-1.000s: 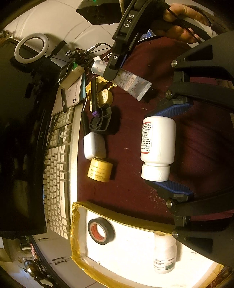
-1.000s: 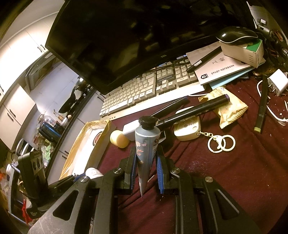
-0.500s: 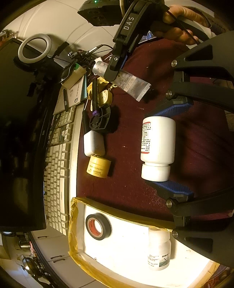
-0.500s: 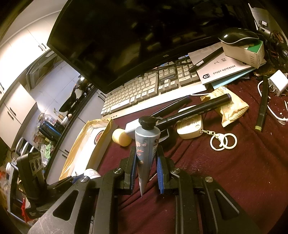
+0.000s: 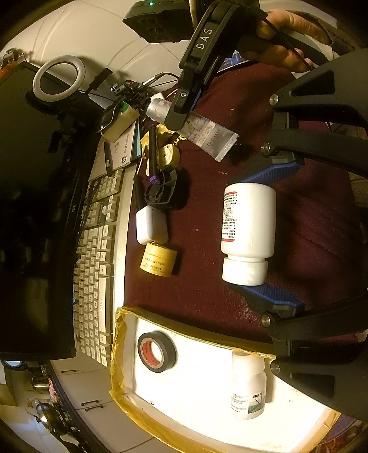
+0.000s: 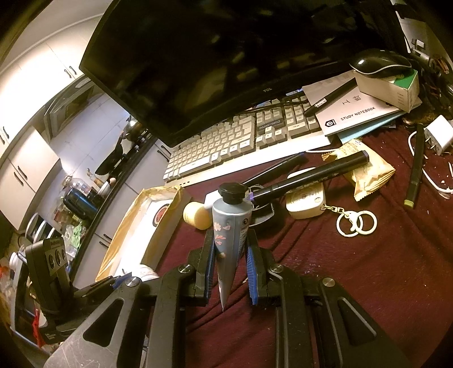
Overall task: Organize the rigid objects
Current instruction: 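Lift the pill bottle with the left tool while the right tool holds the tube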
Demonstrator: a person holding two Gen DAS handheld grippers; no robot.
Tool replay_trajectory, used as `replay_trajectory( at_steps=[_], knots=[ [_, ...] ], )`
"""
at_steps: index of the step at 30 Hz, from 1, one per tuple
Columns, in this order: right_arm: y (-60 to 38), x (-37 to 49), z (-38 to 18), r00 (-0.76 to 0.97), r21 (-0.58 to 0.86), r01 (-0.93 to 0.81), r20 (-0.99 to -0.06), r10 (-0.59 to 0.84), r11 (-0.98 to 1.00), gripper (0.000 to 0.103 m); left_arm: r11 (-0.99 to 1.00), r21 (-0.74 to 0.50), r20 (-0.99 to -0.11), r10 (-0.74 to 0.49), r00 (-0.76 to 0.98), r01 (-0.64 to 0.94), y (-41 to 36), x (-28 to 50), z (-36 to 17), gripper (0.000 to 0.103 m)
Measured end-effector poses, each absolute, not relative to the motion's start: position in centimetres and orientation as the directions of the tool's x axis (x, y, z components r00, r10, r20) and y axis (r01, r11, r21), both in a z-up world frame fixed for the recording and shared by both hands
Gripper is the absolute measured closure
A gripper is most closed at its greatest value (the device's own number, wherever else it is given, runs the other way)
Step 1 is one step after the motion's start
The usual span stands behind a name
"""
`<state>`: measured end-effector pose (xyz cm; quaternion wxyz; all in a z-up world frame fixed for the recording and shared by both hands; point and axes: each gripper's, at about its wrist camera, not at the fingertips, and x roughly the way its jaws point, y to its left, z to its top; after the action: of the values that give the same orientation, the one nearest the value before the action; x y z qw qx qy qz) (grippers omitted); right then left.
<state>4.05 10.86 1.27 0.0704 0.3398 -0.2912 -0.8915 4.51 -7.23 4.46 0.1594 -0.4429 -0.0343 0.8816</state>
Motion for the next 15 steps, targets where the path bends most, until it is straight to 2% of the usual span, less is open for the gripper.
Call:
replay_trajectory(
  at_steps=[15],
  knots=[
    [10.05, 3.58, 2.22, -0.764, 0.557, -0.037, -0.551, -0.335, -0.830, 0.085, -0.946, -0.203, -0.754, 0.315, -0.576, -0.251, -7.64, 5.10, 5.38, 0.042]
  ],
)
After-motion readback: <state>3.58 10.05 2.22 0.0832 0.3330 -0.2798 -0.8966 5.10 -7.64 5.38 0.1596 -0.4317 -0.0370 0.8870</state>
